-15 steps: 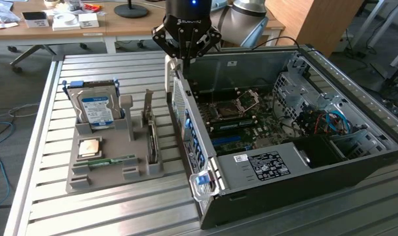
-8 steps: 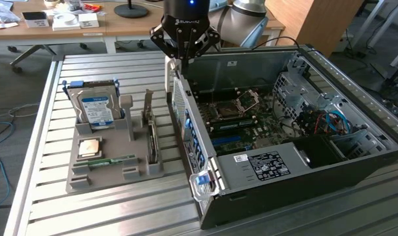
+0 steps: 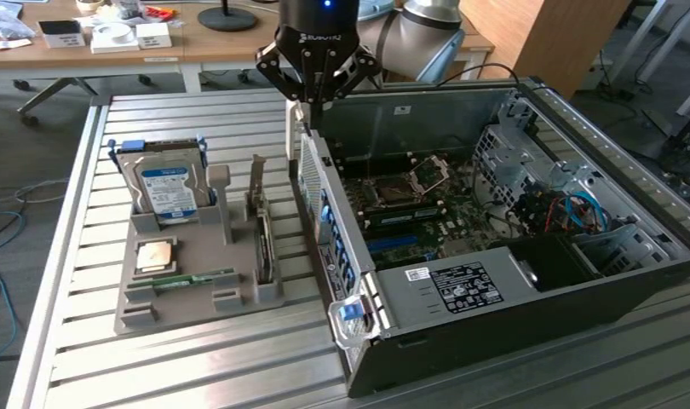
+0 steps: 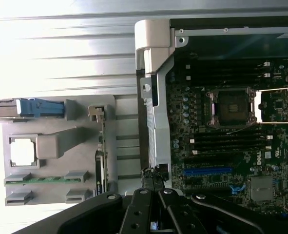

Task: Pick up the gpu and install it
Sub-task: 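Reach for the gpu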

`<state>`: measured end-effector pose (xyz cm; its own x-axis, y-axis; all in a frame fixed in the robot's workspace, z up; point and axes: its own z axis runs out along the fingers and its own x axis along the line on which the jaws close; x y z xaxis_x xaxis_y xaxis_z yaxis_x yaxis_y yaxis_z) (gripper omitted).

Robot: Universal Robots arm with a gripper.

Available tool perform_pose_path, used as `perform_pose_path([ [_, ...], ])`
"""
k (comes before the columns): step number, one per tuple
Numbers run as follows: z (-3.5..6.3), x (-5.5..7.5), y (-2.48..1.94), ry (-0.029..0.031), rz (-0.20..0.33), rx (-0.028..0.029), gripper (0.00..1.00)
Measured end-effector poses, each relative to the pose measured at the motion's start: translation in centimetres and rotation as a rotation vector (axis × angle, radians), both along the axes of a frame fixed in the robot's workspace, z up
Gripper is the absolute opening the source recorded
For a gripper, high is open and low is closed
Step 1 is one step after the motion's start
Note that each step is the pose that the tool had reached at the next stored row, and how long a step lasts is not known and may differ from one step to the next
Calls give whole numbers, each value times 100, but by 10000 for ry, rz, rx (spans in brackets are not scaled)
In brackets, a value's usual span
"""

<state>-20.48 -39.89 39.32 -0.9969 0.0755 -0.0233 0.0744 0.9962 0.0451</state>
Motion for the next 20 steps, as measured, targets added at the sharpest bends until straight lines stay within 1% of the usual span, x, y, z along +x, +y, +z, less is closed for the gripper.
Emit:
perform_pose_path([
  [12,-1,-166,0,0,-1,0,11],
  [20,-1,-248,0,0,-1,0,11],
])
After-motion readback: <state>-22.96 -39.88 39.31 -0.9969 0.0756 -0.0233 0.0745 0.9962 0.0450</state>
